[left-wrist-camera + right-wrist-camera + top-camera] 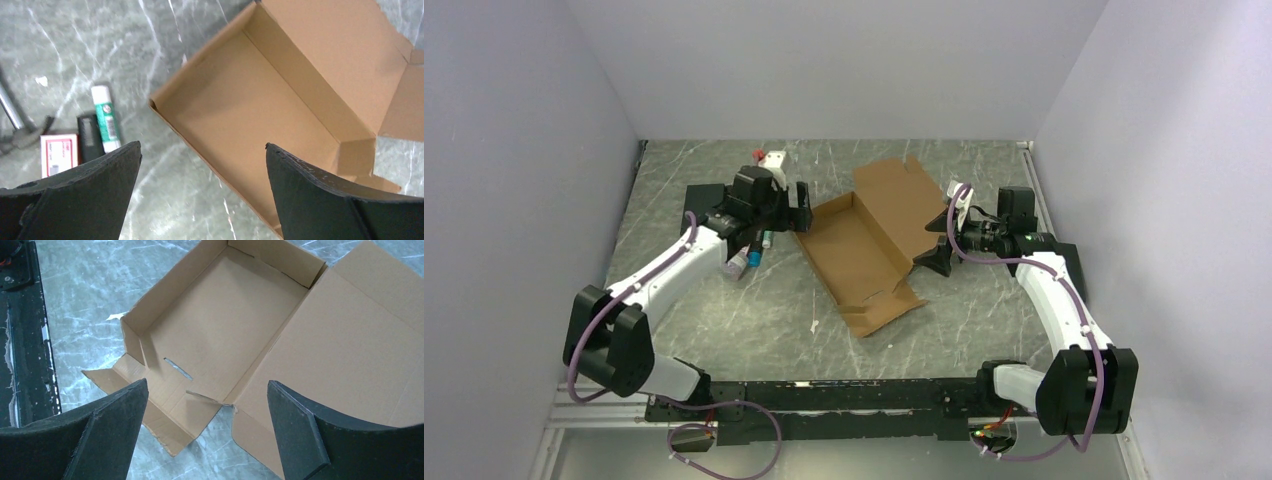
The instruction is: Fold the paper box
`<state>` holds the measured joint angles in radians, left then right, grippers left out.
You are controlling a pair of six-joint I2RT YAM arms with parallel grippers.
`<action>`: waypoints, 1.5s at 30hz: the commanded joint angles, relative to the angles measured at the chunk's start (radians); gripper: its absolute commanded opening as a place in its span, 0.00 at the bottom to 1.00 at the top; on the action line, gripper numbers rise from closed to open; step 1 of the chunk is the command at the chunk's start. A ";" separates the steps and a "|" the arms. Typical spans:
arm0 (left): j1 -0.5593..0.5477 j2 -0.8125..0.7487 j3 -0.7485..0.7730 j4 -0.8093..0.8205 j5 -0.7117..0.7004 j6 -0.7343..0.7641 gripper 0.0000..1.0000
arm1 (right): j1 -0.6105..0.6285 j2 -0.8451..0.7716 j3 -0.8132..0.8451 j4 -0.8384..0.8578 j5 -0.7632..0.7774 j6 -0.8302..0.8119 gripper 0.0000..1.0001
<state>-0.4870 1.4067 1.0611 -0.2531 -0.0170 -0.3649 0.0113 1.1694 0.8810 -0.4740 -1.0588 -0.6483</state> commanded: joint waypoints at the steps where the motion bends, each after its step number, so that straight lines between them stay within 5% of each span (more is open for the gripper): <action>1: 0.072 0.059 0.055 0.127 0.097 0.103 0.99 | -0.005 -0.021 0.037 -0.008 -0.052 -0.036 0.93; 11: 0.168 0.311 0.324 0.019 0.350 0.192 1.00 | -0.005 -0.023 0.035 -0.004 -0.049 -0.033 0.93; 20: 0.169 0.521 0.579 -0.176 0.341 0.400 0.99 | -0.005 -0.012 0.027 0.016 -0.052 -0.010 0.93; 31: 0.164 0.712 0.759 -0.265 0.571 0.518 0.82 | -0.005 -0.009 0.021 0.031 -0.054 0.007 0.93; 41: 0.086 0.791 0.806 -0.271 0.401 0.575 0.69 | -0.005 -0.007 0.019 0.035 -0.049 0.012 0.93; 45: 0.057 0.796 0.788 -0.250 0.300 0.585 0.56 | -0.005 -0.007 0.020 0.034 -0.050 0.010 0.93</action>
<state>-0.4023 2.1914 1.8221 -0.5209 0.3870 0.1596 0.0097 1.1698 0.8814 -0.4698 -1.0763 -0.6361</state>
